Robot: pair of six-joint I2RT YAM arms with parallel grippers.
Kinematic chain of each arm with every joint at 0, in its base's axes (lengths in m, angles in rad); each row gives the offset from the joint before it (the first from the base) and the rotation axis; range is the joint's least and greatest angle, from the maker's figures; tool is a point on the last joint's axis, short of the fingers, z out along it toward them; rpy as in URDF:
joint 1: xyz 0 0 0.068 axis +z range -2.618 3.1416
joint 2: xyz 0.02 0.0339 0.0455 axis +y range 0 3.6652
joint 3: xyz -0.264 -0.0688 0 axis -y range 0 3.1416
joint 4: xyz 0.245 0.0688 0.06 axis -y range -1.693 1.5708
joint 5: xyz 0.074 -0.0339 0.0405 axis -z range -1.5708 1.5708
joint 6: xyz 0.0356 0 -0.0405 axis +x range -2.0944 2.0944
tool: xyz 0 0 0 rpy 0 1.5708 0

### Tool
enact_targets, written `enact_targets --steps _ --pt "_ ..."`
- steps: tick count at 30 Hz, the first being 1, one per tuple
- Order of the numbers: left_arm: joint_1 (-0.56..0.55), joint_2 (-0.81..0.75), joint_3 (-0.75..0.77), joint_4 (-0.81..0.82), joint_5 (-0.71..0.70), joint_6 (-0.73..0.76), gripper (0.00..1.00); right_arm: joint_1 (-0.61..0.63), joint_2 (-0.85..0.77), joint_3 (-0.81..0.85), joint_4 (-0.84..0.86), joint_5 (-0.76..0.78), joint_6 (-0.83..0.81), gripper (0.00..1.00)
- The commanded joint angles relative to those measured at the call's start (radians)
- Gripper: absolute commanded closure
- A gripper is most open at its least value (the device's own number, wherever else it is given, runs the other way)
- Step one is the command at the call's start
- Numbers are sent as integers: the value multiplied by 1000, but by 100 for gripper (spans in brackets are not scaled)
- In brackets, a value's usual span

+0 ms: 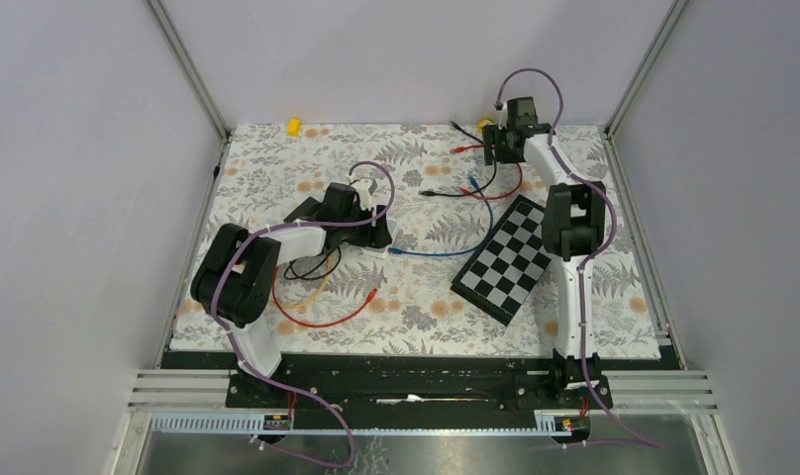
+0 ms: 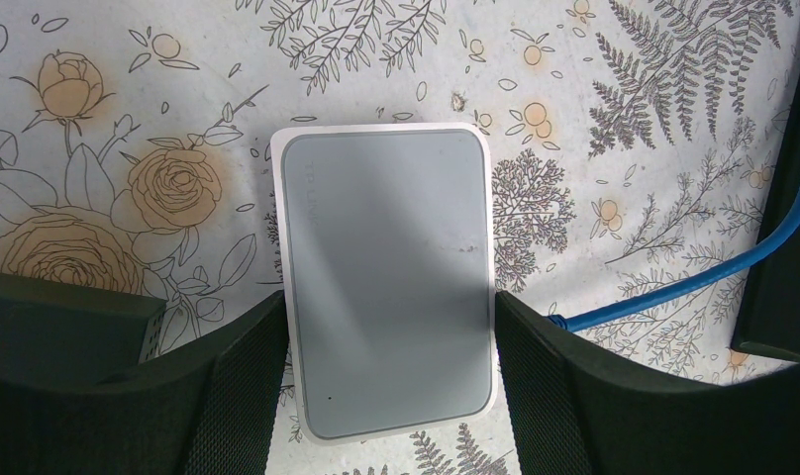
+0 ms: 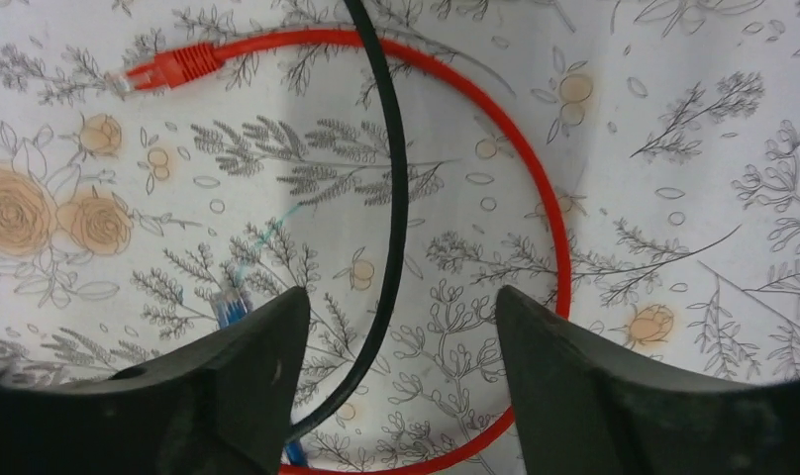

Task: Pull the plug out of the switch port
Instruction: Place the connector at the corner of the board, then pull the connector from the switch port.

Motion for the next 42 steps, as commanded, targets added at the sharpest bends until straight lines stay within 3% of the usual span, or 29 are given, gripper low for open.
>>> enact_targets --steps 1,8,13,23,30,35,40,42 --pt "7 20 19 -31 28 -2 100 -9 -158 -102 40 -50 -23 20" --pt "6 22 25 -32 43 -9 100 -9 -369 -342 122 -128 -58 17" --pt "0 30 32 -32 46 -18 100 -9 -498 -484 130 -297 -30 17" --pt "-50 95 111 -32 -4 -37 80 -9 -585 -692 161 -559 90 16" --pt "-72 146 200 -41 -36 -71 60 -8 -587 -724 145 -603 52 16" --pt "-76 115 211 -47 -42 -49 26 -9 -593 -746 144 -654 16 15" --pt "-76 55 183 -68 -16 10 3 -7 -586 -764 152 -699 10 16" --pt "-76 24 163 -67 -1 37 1 -7 -580 -771 162 -709 15 15"
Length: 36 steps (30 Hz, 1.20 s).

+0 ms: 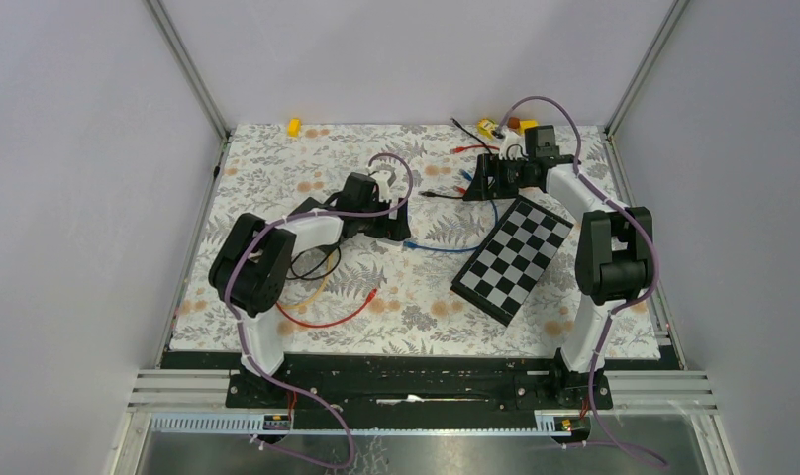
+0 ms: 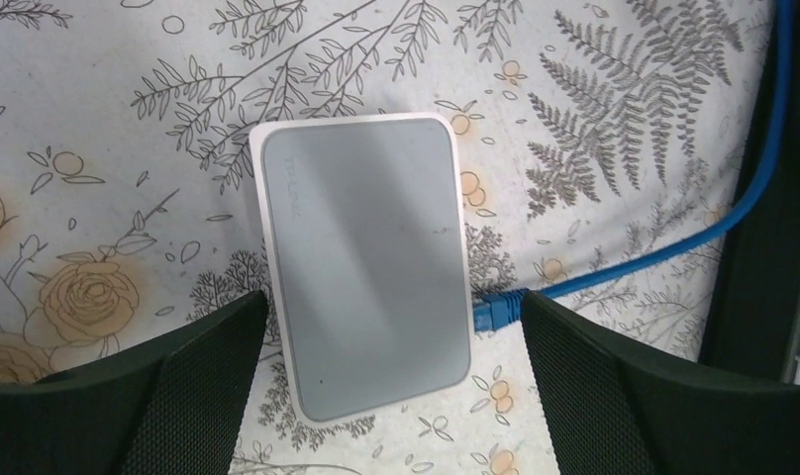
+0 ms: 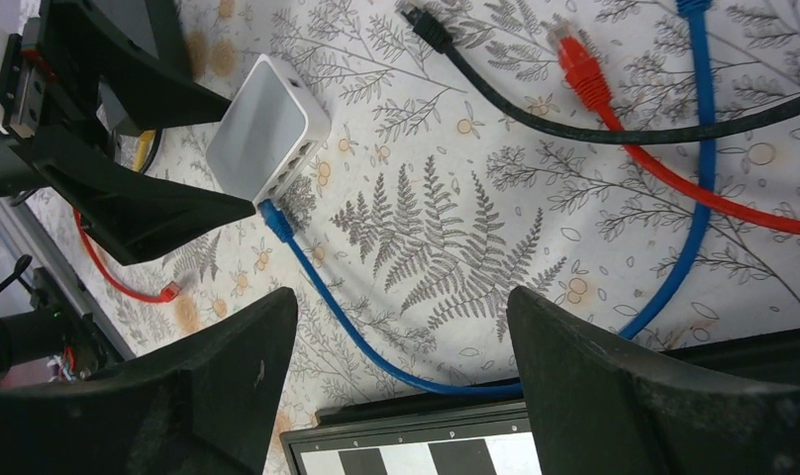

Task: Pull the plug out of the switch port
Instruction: Pull the connector from the switch port.

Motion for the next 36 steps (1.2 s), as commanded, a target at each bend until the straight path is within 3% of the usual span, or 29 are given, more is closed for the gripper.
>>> enact_targets --steps 1,7,13,22,36 --pt "-4 -106 -23 -9 32 67 1 -3 -12 -15 30 -66 -16 15" --pt "-3 -200 -107 -2 120 178 1 1 -2 -27 40 -108 -6 15" --pt "0 -230 -176 -17 111 245 1 53 18 -29 43 -151 -17 15" --pt "31 -163 -145 -35 86 237 5 182 121 20 24 -164 -24 18" --pt "47 -70 -110 -30 200 182 10 275 272 56 14 -219 -18 27"
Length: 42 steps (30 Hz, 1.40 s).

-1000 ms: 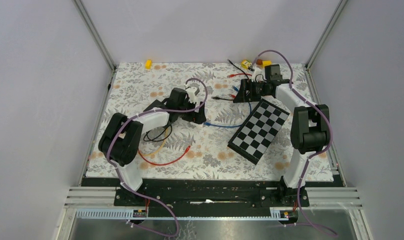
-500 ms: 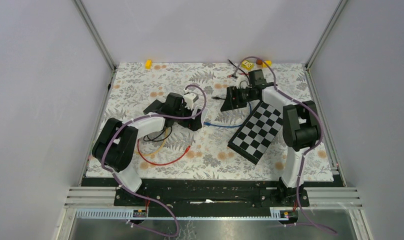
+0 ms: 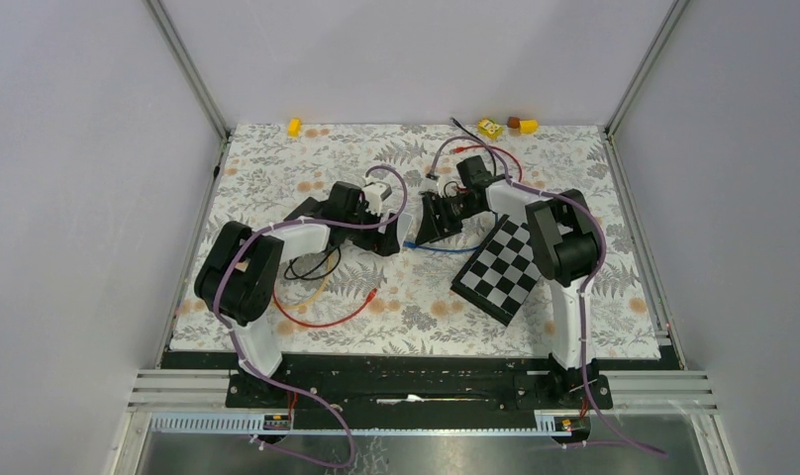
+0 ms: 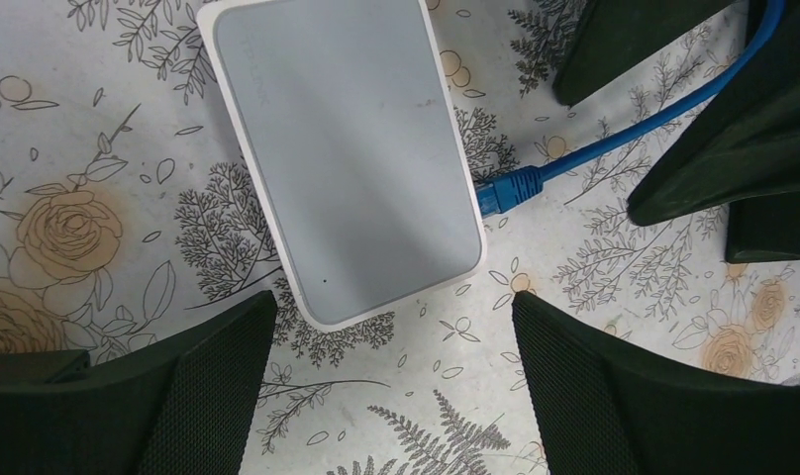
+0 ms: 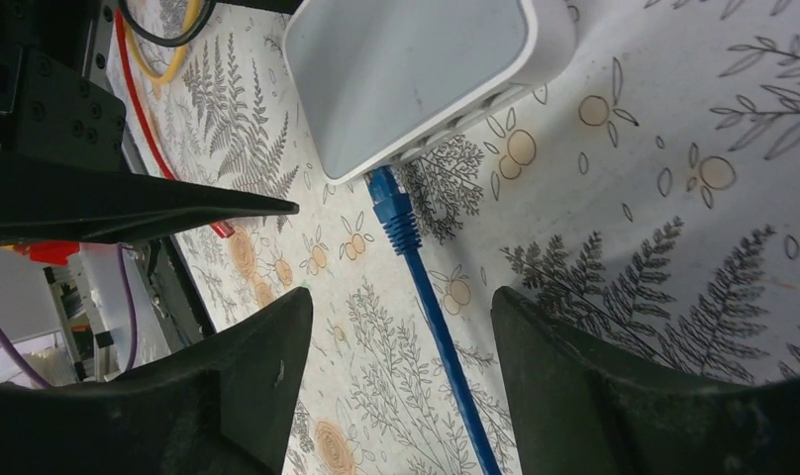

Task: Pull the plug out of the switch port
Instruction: Pull the connector from the switch port.

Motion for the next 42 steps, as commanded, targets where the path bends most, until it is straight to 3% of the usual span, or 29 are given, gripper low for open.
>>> enact_targets --steps 1,22,42 --pt "2 27 22 -6 58 -19 10 13 30 39 -3 -57 -7 28" --pt "3 59 1 1 98 -70 15 18 141 54 -1 -168 66 35" --pt "2 61 -11 28 137 -93 17 19 198 102 72 -260 146 53"
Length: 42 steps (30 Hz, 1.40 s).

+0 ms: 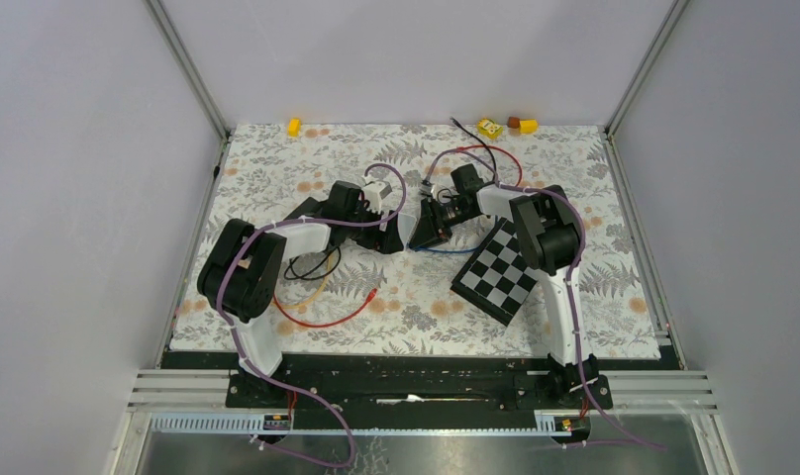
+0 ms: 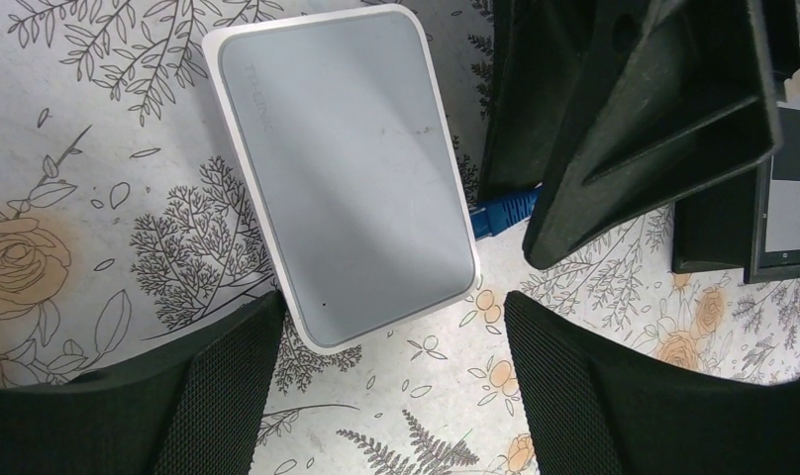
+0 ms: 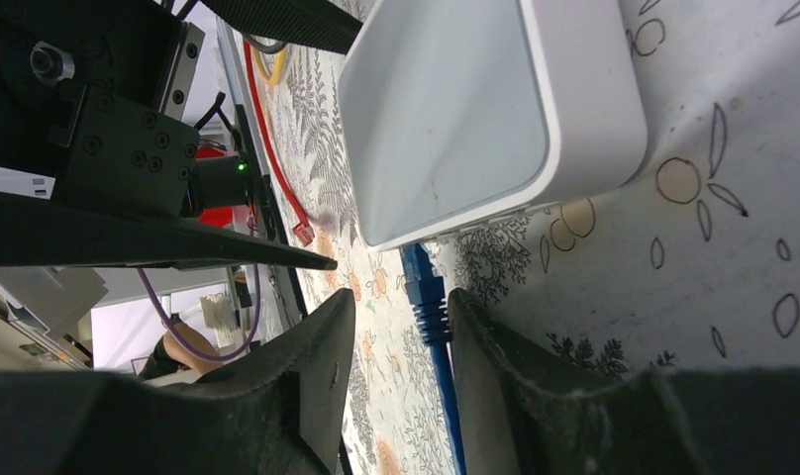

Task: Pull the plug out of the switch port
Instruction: Pull the connector from the switch port.

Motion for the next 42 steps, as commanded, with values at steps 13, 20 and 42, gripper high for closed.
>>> enact_targets --steps 13,20,42 --pt "-5 34 -17 -24 73 -23 18 14 28 8 68 46 47 61" --pt "-5 36 -17 -25 74 -24 18 14 37 -4 83 53 72 66" --pt "-8 -10 -46 16 19 0 13 12 44 -9 84 57 81 87"
